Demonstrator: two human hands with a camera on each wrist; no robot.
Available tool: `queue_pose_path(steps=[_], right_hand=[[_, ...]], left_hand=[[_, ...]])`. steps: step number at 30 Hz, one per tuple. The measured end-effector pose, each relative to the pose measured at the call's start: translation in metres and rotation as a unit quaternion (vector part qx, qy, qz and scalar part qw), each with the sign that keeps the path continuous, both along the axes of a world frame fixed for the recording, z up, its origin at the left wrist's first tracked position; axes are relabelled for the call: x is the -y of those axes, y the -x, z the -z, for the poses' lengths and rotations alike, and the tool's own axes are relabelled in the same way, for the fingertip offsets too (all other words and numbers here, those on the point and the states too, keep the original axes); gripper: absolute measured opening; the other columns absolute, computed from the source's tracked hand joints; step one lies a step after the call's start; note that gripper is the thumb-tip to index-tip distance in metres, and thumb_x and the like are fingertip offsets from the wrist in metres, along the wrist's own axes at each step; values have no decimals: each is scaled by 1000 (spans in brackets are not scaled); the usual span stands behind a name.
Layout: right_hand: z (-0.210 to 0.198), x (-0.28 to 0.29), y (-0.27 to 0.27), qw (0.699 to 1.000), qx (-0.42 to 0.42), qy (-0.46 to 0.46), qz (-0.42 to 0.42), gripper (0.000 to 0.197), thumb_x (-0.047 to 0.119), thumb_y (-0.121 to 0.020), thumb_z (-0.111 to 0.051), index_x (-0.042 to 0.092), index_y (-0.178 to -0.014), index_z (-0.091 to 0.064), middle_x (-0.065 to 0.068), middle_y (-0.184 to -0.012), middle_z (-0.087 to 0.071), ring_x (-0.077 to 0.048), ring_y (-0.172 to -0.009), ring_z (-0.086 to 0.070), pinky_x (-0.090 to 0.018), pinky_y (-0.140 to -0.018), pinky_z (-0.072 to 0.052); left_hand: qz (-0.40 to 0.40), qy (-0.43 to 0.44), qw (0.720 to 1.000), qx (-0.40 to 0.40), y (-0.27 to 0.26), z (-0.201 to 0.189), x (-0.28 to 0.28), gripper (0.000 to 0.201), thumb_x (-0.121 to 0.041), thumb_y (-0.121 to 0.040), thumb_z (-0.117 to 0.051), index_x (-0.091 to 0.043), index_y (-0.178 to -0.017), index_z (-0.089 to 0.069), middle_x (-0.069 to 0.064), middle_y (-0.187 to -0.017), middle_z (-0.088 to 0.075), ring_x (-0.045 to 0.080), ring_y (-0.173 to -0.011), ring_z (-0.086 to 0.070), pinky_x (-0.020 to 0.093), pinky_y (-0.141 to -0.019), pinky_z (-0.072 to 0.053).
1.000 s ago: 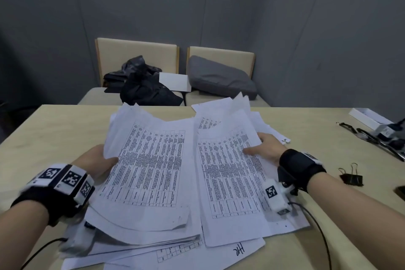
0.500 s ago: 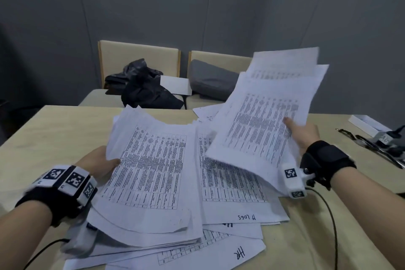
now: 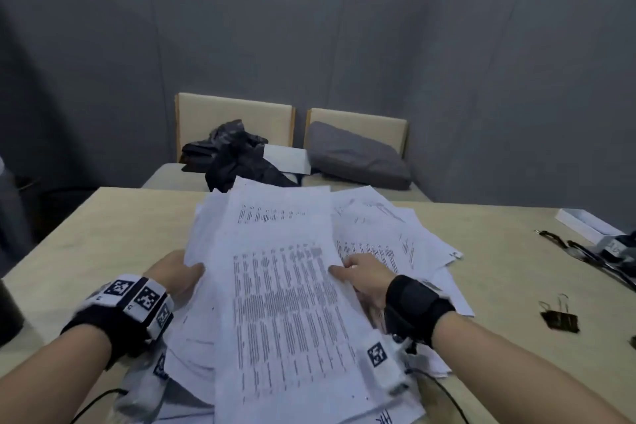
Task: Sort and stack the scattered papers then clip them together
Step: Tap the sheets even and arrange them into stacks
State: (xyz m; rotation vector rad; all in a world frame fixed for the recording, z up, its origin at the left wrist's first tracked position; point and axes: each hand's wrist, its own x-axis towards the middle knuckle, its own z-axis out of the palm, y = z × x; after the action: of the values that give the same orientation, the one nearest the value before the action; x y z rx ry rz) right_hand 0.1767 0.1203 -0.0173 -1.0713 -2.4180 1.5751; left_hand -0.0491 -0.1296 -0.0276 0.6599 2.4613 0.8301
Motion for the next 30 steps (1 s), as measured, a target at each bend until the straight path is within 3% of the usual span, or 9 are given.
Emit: queue_pose_path(steps=[3,5,12,14,17,20,23,26,30], right_hand=[[3,15,13,999,21,-36,-12,23,17,-86,-67,14,-72,-48,-11,-72,-42,-21,-60,-40,-26,-53,-28],[-1,25,15,995,38,-92,-31,18,17,-83,-67,11,-75,-52,-11,-72,-46,-21,-63,-44,-25,-51,-29],[-8,29,10,988,1,-155,-29,22,24,-81,-69,12,-74,-52,-10,-72,-43,-18,-63,-40,-26,-54,-27],[-11,22,6,994,-13,-109,-5,23,26,-83,-73,10,-86,-57,-9,-75,-50,-17,-62,-45,-24,-56,-36],[-29,14,2,993,-72,97,11,60,33,-82,-75,3,-127,-50,-10,-101,-62,-17,-75,-58,-26,-64,-50],[-73,18,-1,966,-188,174,-45,76,45,-63,-81,5,-123,-57,-10,-106,-62,-22,-89,-60,-34,-83,-50],[-130,33,3,938,-331,103,-27,55,33,-69,-77,8,-116,-62,-8,-120,-65,-12,-100,-64,-30,-100,-48],[-178,46,8,906,-424,3,-5,13,16,-91,-64,19,-103,-63,2,-109,-70,0,-92,-68,-20,-90,-53],[-192,47,12,879,-476,-39,3,15,14,-93,-60,14,-108,-64,1,-106,-70,-10,-100,-68,-23,-90,-53]], left_hand=[[-14,-15,998,58,-7,-5,4,65,-53,-95,-36,3,-118,-61,17,-96,-69,30,-84,-66,35,-82,-52],[-9,-8,998,70,-15,-9,5,75,-61,-88,-39,5,-116,-60,12,-81,-65,24,-68,-63,28,-67,-52],[-20,-133,991,22,-36,-30,2,31,-14,-83,-70,-4,-111,-62,13,-106,-69,23,-83,-62,29,-77,-47],[-18,-213,977,27,-40,-50,1,28,-10,-83,-71,-7,-108,-61,8,-98,-70,18,-76,-64,29,-71,-51],[31,-311,950,10,-49,-91,2,30,-9,-84,-69,-7,-112,-61,-3,-91,-69,7,-70,-69,19,-59,-54],[66,-421,904,5,-57,-131,0,36,-10,-83,-68,-8,-117,-57,-1,-103,-69,-1,-76,-70,14,-66,-57],[72,-493,867,-24,-65,-164,-6,38,-27,-74,-67,-10,-107,-60,3,-105,-68,10,-91,-68,24,-80,-56],[43,-544,835,-72,-64,-186,-17,29,-24,-87,-62,-14,-114,-58,1,-109,-67,11,-96,-66,28,-88,-54],[-4,-588,803,-103,-67,-187,-36,39,-22,-96,-54,-12,-133,-48,2,-122,-61,16,-107,-63,28,-92,-54]])
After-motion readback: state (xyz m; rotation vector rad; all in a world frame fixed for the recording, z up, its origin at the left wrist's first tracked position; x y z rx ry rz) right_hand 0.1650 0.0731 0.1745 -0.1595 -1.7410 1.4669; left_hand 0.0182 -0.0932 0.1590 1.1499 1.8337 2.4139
